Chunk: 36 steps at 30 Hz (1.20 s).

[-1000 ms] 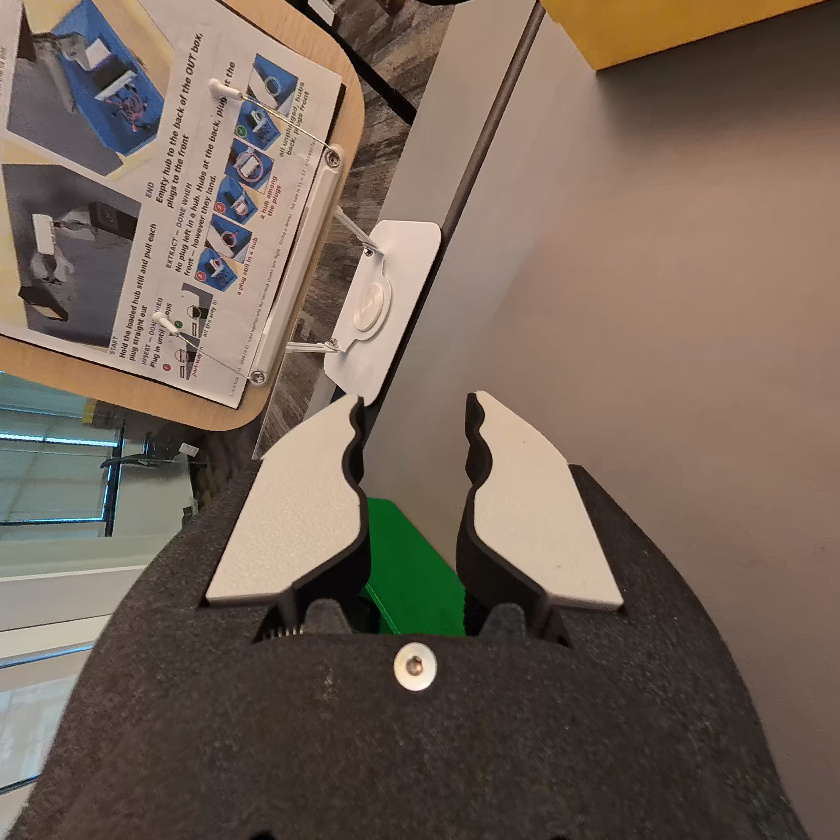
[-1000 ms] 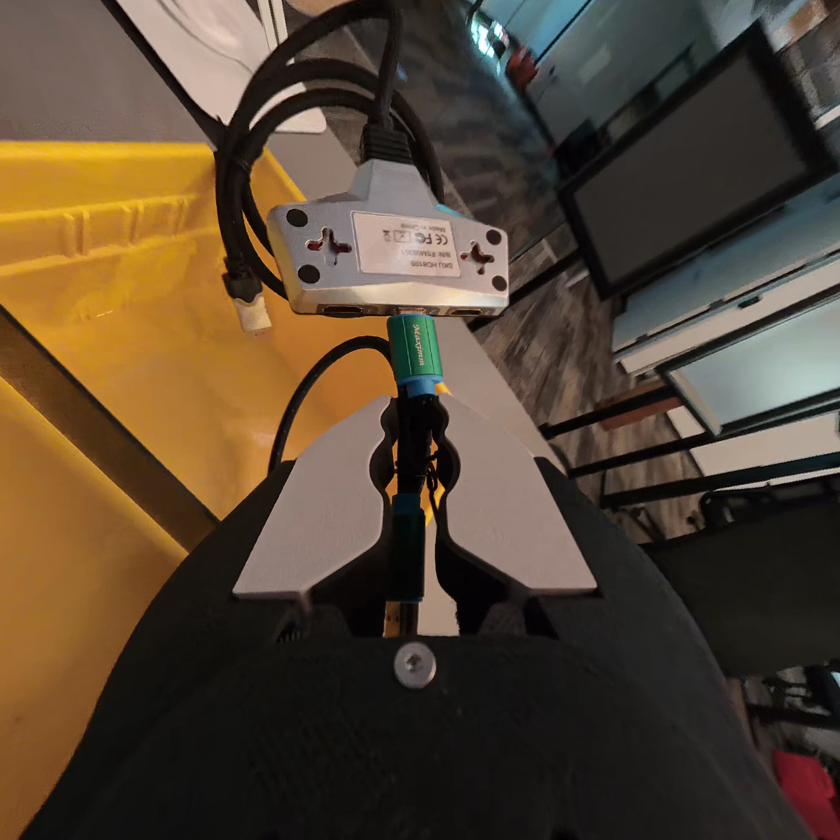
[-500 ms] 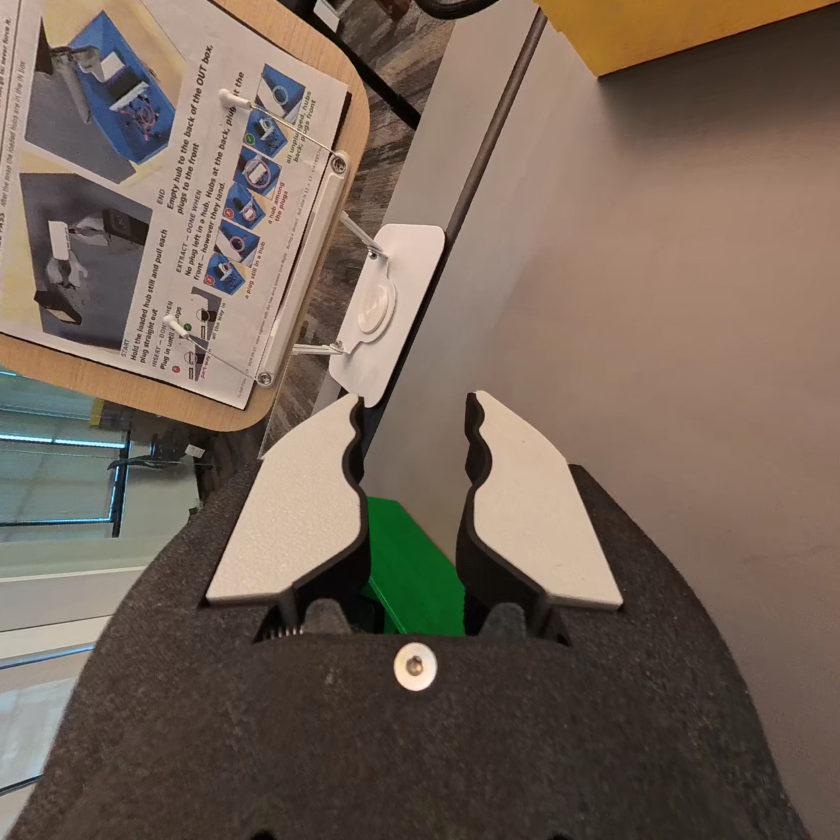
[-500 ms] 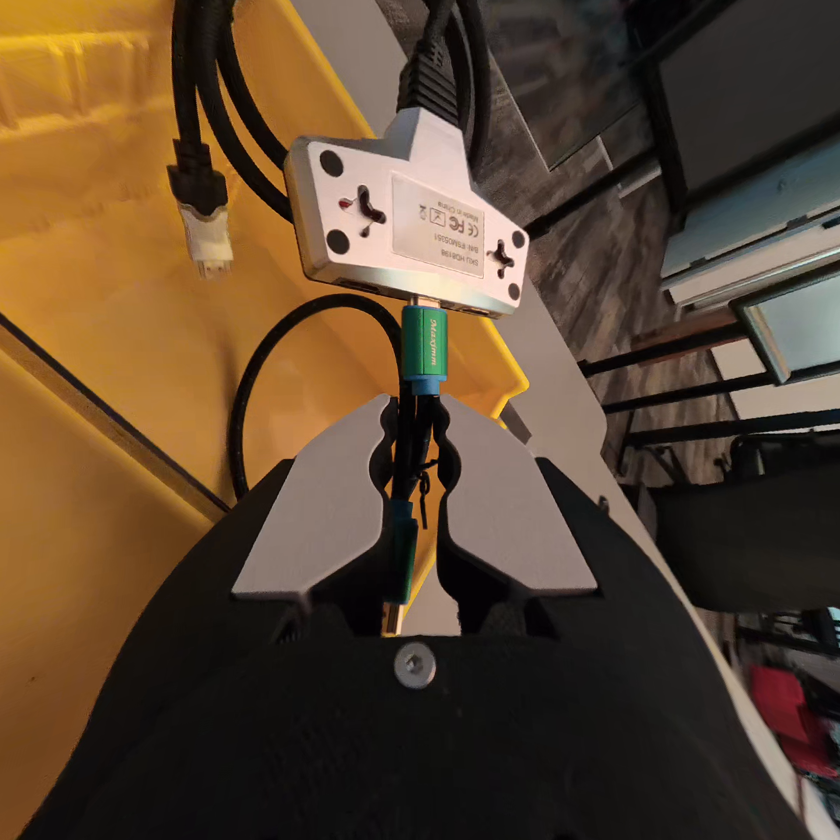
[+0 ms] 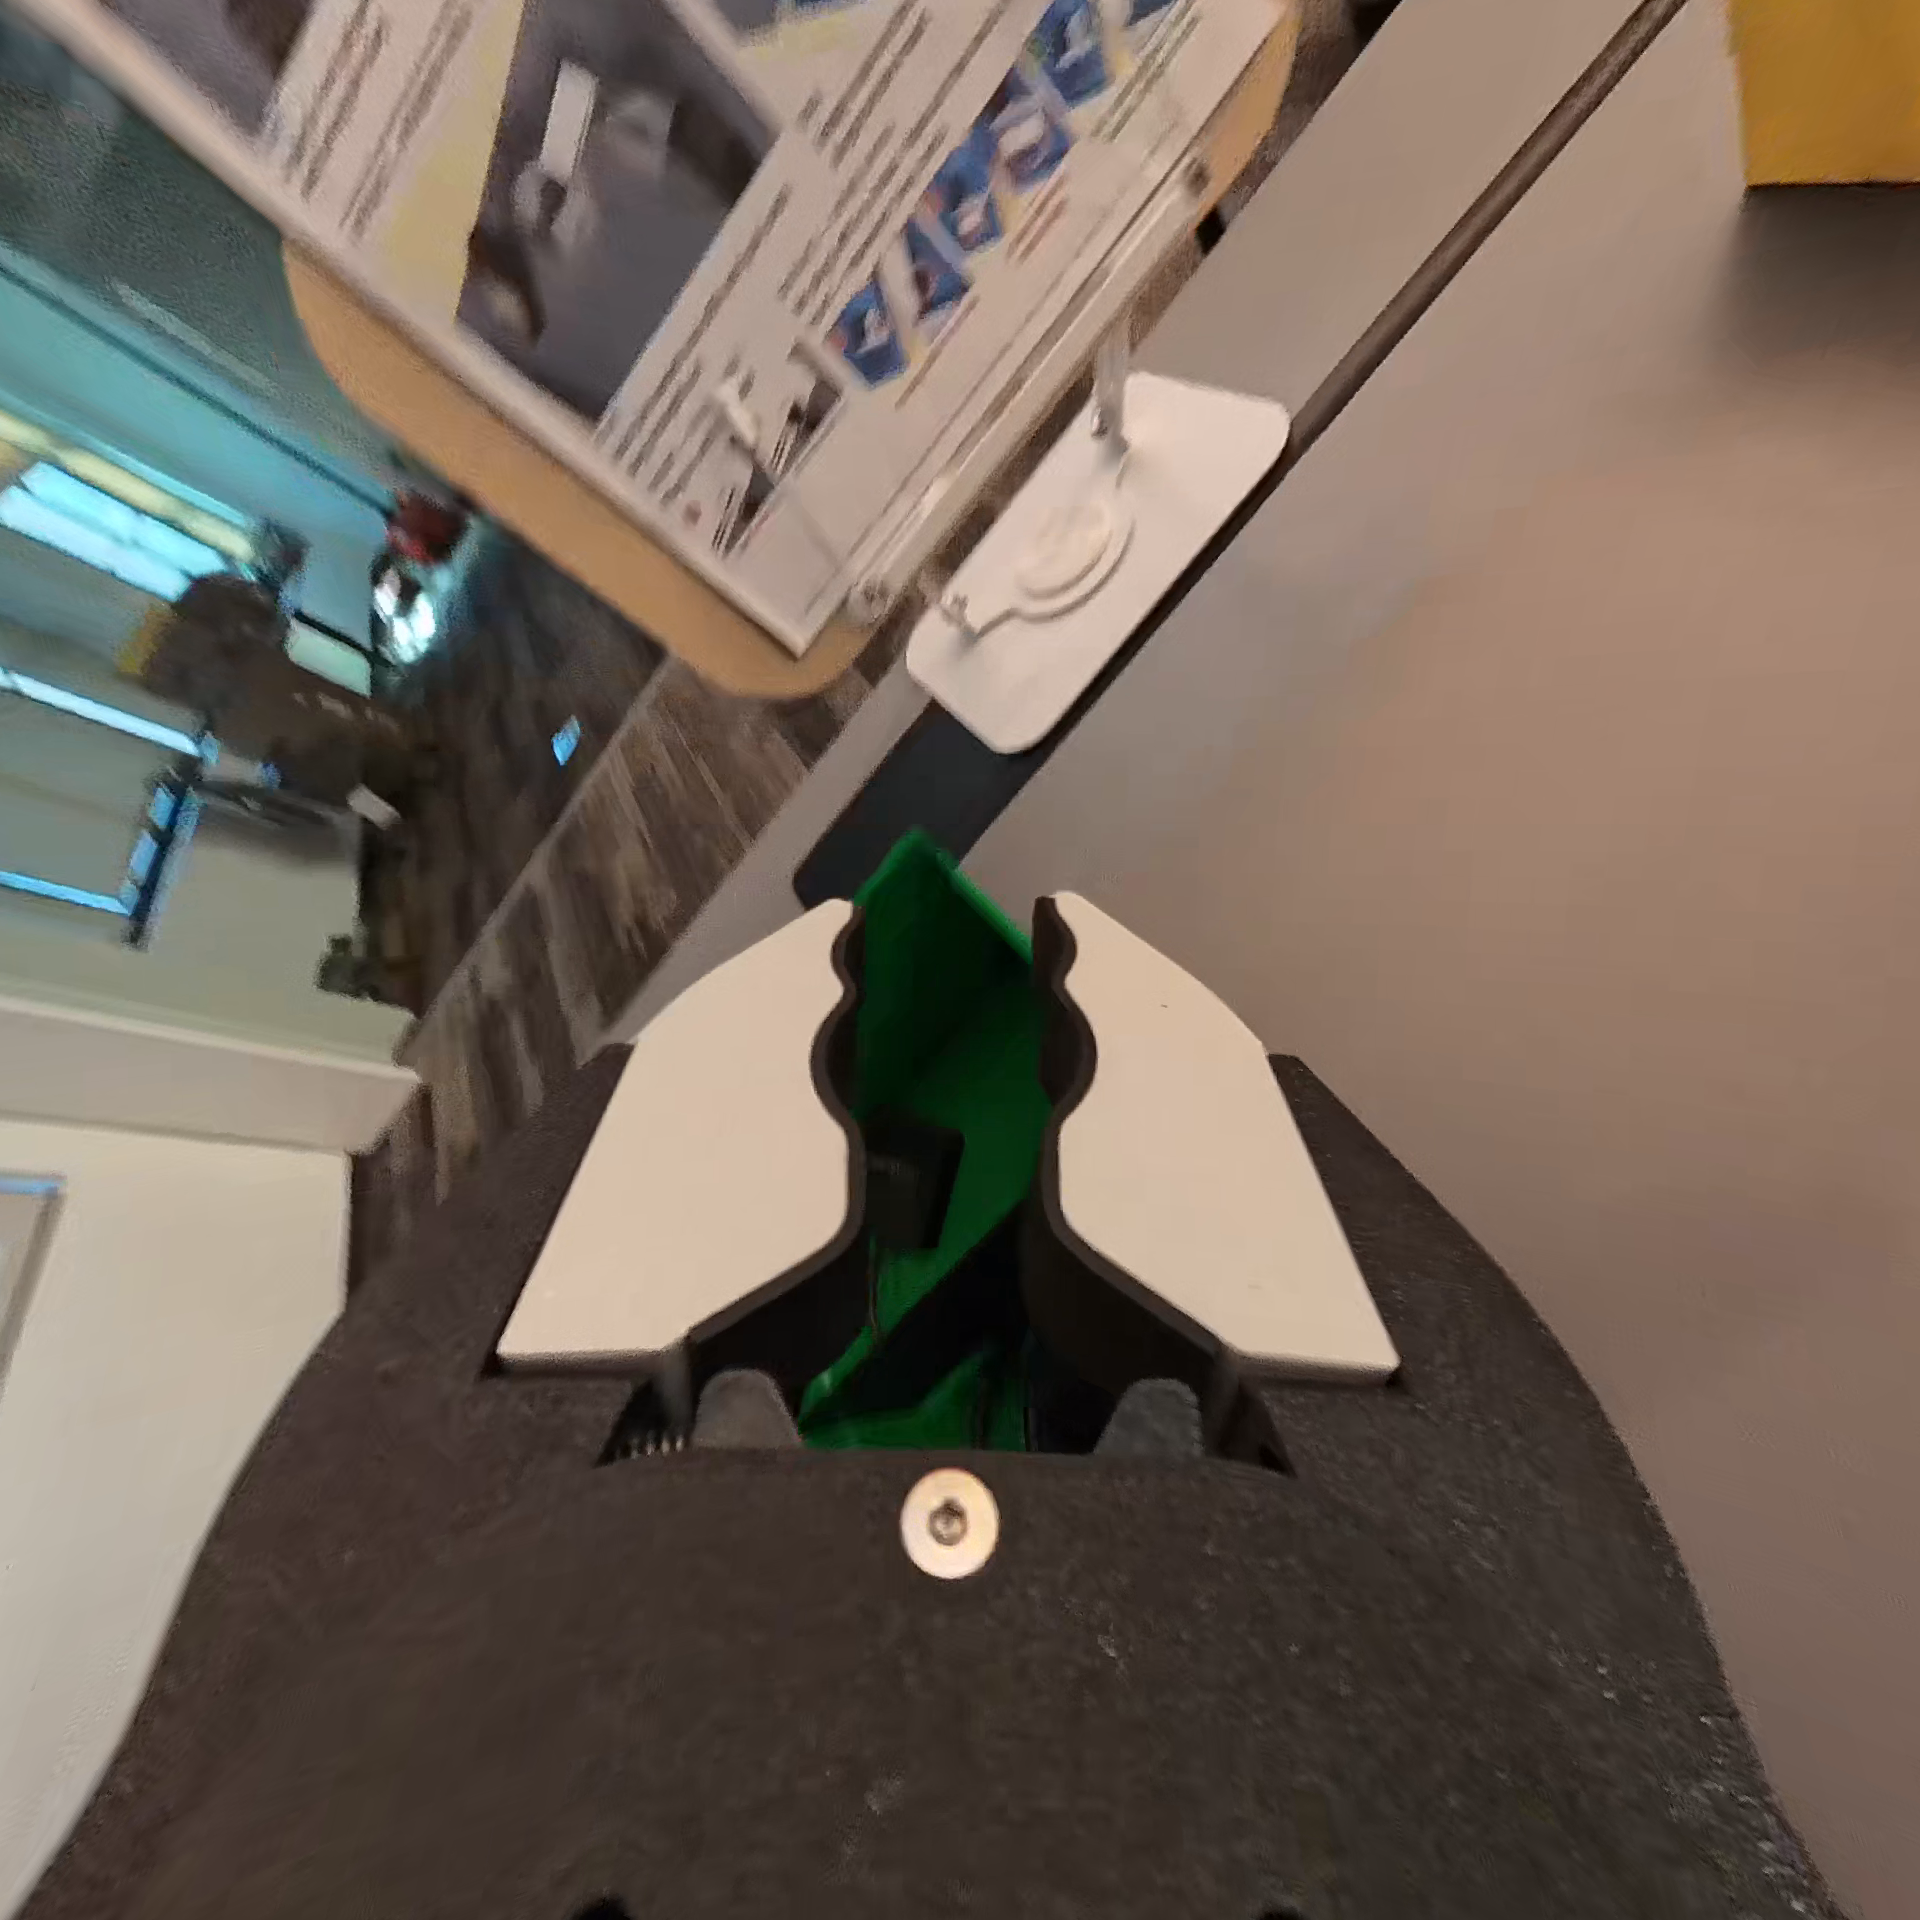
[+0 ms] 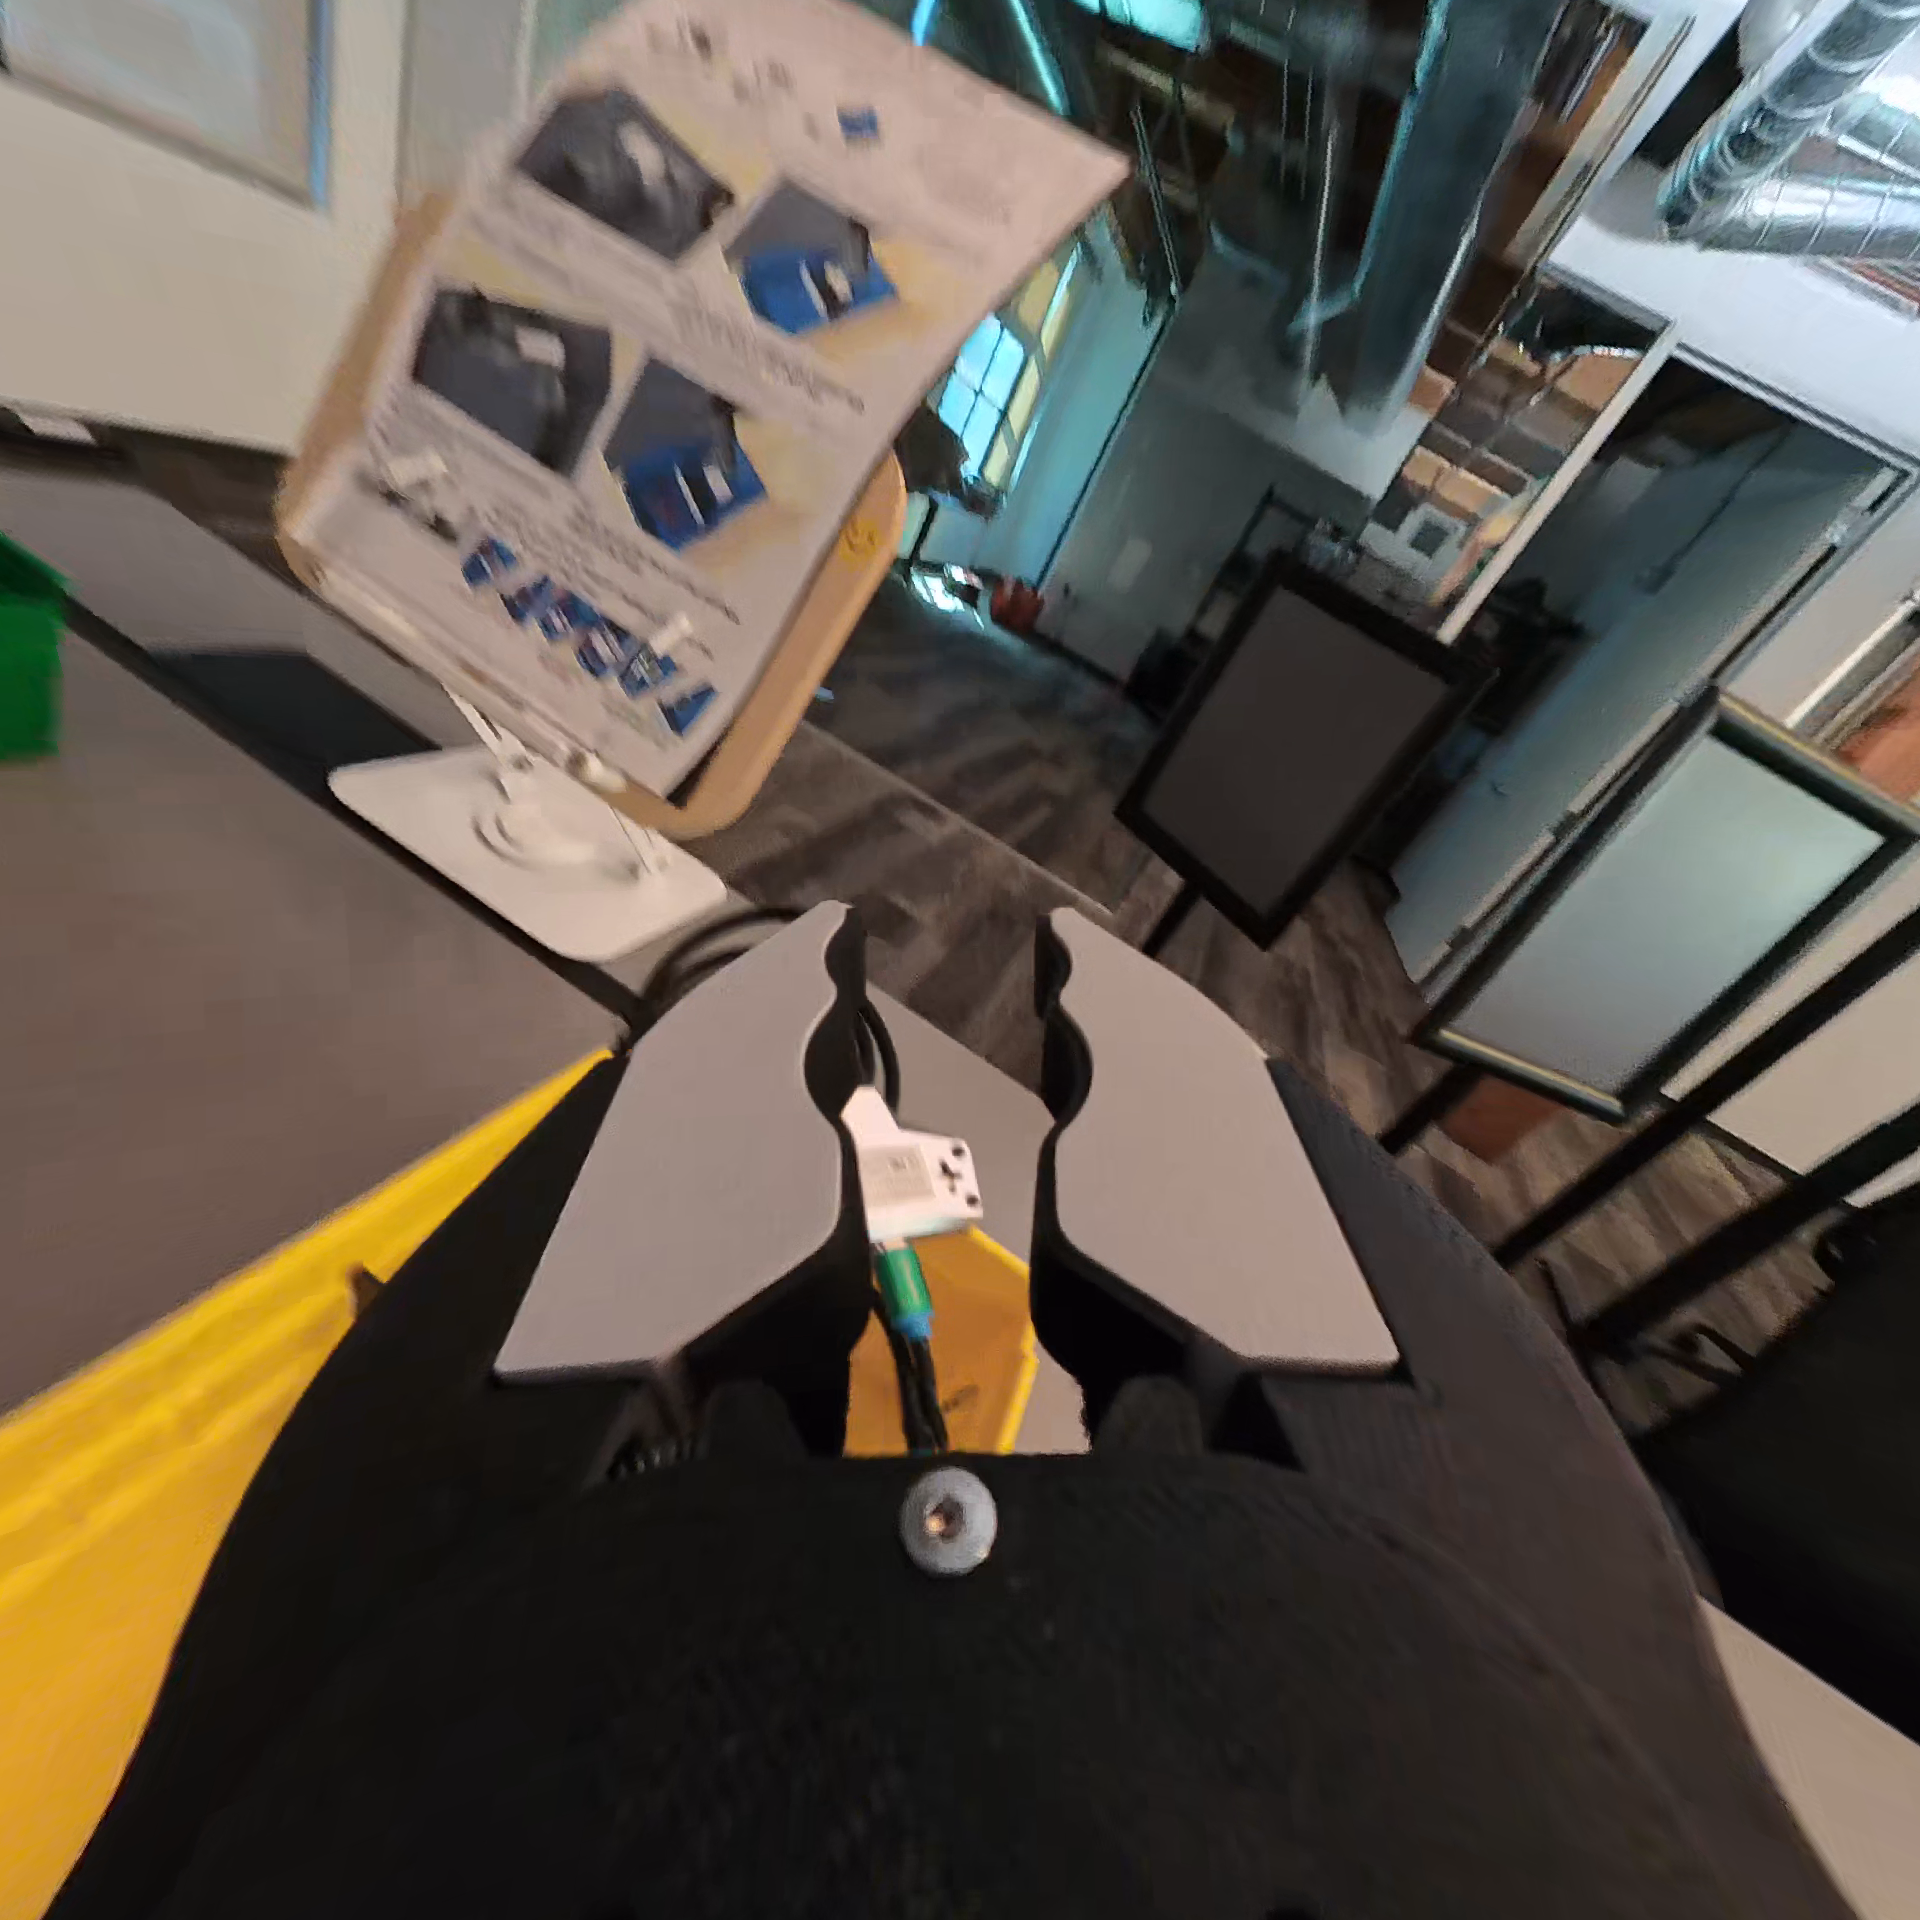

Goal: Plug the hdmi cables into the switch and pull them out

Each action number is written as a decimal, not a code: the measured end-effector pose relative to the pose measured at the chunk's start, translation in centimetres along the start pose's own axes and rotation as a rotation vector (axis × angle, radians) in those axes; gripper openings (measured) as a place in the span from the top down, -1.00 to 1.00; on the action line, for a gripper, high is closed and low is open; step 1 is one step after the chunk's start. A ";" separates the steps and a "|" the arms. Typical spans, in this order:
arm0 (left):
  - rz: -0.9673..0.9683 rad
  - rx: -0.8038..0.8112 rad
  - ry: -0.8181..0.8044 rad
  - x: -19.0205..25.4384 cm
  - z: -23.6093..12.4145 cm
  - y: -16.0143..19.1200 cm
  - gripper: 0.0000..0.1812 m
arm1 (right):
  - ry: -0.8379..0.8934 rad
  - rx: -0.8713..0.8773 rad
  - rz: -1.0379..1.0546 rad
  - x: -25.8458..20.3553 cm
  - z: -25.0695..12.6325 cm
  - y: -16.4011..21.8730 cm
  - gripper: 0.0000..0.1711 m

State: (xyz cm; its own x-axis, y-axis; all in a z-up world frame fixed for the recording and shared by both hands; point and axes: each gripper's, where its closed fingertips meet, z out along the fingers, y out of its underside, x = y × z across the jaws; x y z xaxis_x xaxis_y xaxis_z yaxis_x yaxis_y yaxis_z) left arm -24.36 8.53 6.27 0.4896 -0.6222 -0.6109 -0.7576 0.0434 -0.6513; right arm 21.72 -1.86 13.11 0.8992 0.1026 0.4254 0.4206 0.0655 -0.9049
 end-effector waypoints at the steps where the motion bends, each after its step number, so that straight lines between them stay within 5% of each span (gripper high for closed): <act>1: -0.045 -0.042 0.016 -0.8 -0.8 1.4 0.67 | -0.011 0.027 0.018 -0.4 -0.1 -1.0 0.63; 11: -0.265 -0.667 0.227 -0.3 -2.9 17.1 0.84 | -0.142 0.048 0.033 -4.7 1.3 -3.8 0.63; 22: -0.240 -0.810 0.453 3.3 3.2 22.3 0.83 | -0.213 -0.053 -0.080 -7.3 2.9 -2.2 0.63; 36: -0.218 -0.876 0.478 3.6 4.7 25.0 0.81 | -0.240 -0.082 -0.148 -8.1 3.4 -1.5 0.63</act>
State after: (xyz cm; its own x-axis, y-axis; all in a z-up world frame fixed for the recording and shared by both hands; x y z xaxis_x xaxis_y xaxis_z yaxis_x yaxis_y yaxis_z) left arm -39.56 11.06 -14.34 0.5758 -0.8038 -0.1498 -0.8164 -0.5752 -0.0517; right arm 13.38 0.55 11.06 0.7772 0.3305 0.5355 0.5623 0.0175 -0.8268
